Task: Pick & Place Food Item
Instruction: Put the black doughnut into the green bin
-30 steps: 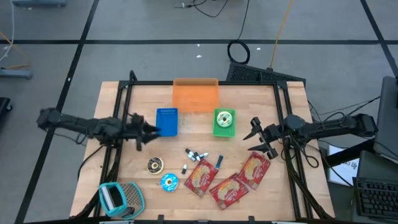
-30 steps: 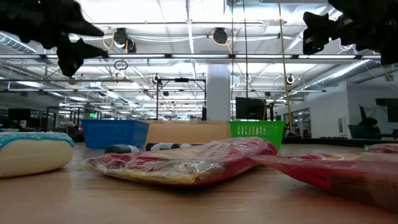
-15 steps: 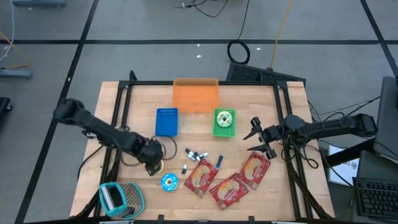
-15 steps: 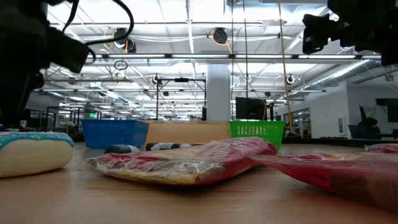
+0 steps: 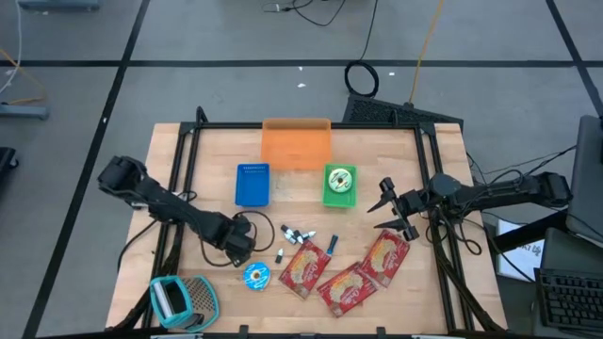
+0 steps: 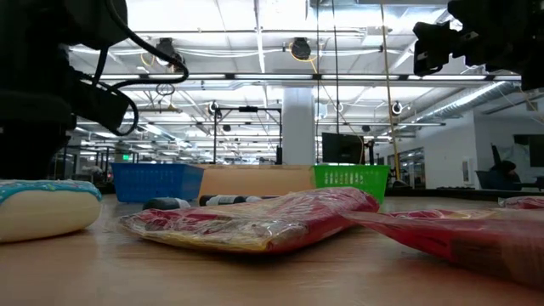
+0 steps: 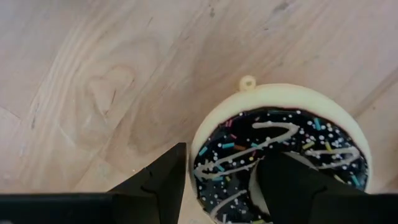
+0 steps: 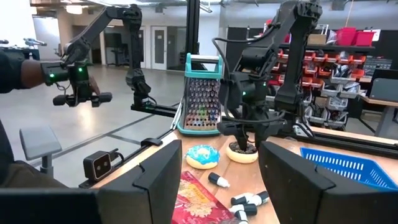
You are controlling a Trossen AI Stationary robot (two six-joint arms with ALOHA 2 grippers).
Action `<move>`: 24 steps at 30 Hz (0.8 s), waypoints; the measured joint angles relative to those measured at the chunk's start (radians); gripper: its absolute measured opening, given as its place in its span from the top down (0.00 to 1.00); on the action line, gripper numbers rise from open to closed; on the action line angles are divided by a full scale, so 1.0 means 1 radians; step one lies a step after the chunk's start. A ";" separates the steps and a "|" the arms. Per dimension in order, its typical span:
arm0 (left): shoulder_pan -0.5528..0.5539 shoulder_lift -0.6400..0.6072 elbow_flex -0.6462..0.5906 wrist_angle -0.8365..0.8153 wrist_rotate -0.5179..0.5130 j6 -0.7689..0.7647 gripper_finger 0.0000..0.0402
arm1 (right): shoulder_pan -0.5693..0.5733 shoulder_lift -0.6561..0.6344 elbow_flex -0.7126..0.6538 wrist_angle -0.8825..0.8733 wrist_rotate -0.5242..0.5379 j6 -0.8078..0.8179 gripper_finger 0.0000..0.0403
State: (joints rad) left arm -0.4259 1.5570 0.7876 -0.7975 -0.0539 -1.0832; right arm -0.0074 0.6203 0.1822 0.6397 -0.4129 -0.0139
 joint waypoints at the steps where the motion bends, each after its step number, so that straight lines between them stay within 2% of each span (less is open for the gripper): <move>1: 0.000 0.005 0.000 0.000 0.000 0.000 0.54 | 0.000 0.000 0.000 -0.001 0.000 0.000 0.50; 8: 0.000 0.012 0.000 0.048 0.000 0.049 0.56 | 0.000 0.000 0.000 -0.001 0.000 0.001 0.50; 18: 0.015 0.005 -0.001 0.064 0.040 0.078 0.88 | 0.000 0.000 0.000 -0.001 0.000 0.002 0.50; 24: 0.039 -0.034 0.036 0.066 0.041 0.117 0.94 | 0.000 0.000 0.000 -0.001 0.000 0.003 0.50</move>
State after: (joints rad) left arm -0.3869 1.5229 0.8233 -0.7311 -0.0125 -0.9662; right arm -0.0078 0.6201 0.1822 0.6390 -0.4132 -0.0104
